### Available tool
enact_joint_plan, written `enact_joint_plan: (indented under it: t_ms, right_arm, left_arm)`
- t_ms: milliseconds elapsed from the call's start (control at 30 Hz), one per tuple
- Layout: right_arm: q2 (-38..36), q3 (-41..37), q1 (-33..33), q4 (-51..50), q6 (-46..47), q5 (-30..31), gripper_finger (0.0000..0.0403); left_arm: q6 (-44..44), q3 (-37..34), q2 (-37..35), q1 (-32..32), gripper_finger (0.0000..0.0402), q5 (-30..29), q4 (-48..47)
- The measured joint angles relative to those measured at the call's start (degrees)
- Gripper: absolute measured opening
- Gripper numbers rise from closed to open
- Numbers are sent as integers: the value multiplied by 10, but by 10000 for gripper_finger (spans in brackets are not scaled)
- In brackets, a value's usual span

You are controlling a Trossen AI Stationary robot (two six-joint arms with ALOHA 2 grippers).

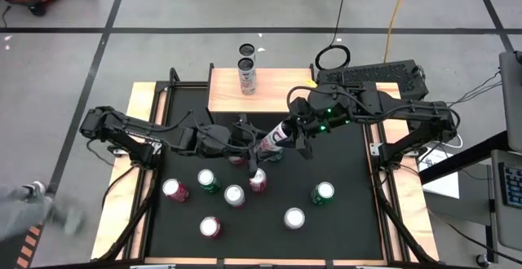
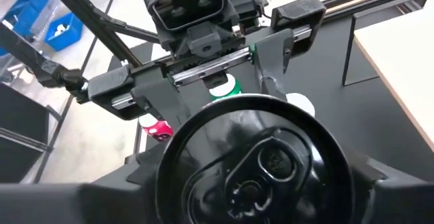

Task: Place canned beverage on shelf
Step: Put the white pink soda can aligned with the other white pink soda can on the shelf

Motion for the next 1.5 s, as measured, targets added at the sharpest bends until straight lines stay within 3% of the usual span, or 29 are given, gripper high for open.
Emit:
enact_joint_plan:
  t_ms: [267, 433, 667, 767, 1067, 1200, 1500]
  right_arm:
    - [-18, 0, -11, 15, 30, 3, 341]
    - [-44, 0, -20, 17, 14, 11, 356]
    - [-75, 0, 2, -11, -2, 100, 356]
    - [-62, -1, 34, -12, 3, 135, 357]
    - [-11, -2, 71, 117, 14, 299, 357]
    - [-7, -2, 59, 174, -21, 296, 357]
    - [-7, -2, 19, 223, -27, 202, 357]
  left_arm:
    - [-1, 0, -14, 0, 249, -6, 49]
    - [-4, 0, -19, 0, 248, -8, 90]
    - [-1, 5, -34, -1, 248, -41, 162]
    - [8, 23, -45, 0, 247, -86, 157]
    - [61, 96, -45, 4, 247, -190, 162]
    - [60, 99, -44, 5, 247, -224, 197]
    - [60, 99, -44, 5, 247, -231, 211]
